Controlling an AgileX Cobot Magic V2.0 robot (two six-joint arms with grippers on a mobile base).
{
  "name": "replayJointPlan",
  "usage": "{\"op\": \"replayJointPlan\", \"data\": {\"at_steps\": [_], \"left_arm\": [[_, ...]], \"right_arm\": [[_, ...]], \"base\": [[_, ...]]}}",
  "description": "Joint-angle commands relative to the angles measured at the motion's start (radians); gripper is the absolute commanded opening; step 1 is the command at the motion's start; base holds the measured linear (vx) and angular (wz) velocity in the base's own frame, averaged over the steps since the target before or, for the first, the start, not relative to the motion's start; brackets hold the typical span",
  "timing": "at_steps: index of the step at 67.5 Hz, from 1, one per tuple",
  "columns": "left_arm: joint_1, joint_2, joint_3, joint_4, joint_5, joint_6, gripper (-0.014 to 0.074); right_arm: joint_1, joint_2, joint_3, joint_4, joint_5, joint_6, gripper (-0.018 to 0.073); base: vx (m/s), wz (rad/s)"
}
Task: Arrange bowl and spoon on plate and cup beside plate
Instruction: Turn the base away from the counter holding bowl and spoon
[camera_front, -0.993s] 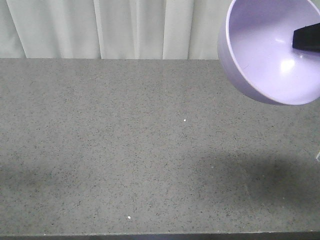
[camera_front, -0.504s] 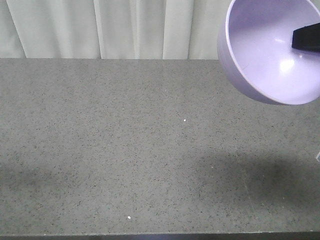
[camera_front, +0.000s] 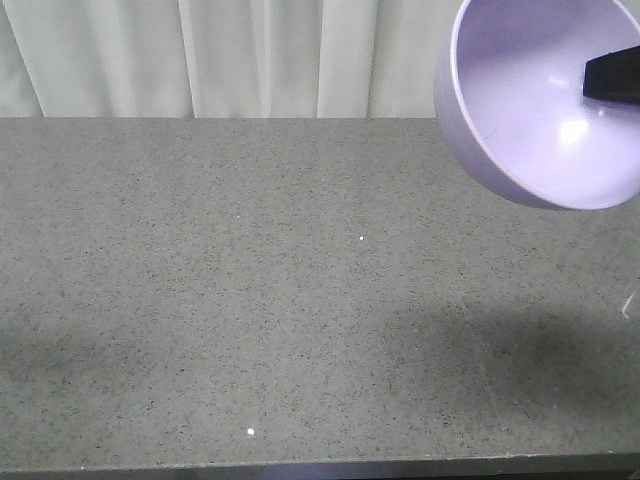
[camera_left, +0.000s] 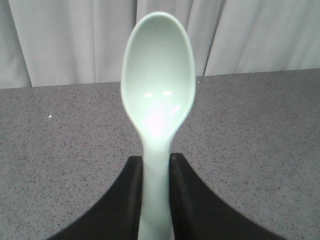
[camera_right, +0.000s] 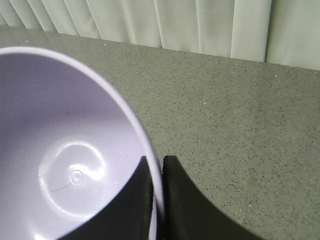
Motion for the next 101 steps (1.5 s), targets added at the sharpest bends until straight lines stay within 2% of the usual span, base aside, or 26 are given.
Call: {"op": "replayJointPlan", "data": {"at_steps": [1, 101], "left_arm": [[-0.001, -0.015, -0.022, -0.039, -0.072, 0.0, -0.0008], [-0.001, -0.015, -0.022, -0.039, -0.072, 0.0, -0.0006]], "right_arm": [[-0.005, -0.014, -0.032, 0.049, -0.046, -0.006, -0.0006], [-0.005, -0.014, -0.032, 0.049, -0.045, -0.006, -0.0006]], "base": [[-0.02, -0.08], [-0.03, -0.25]]}}
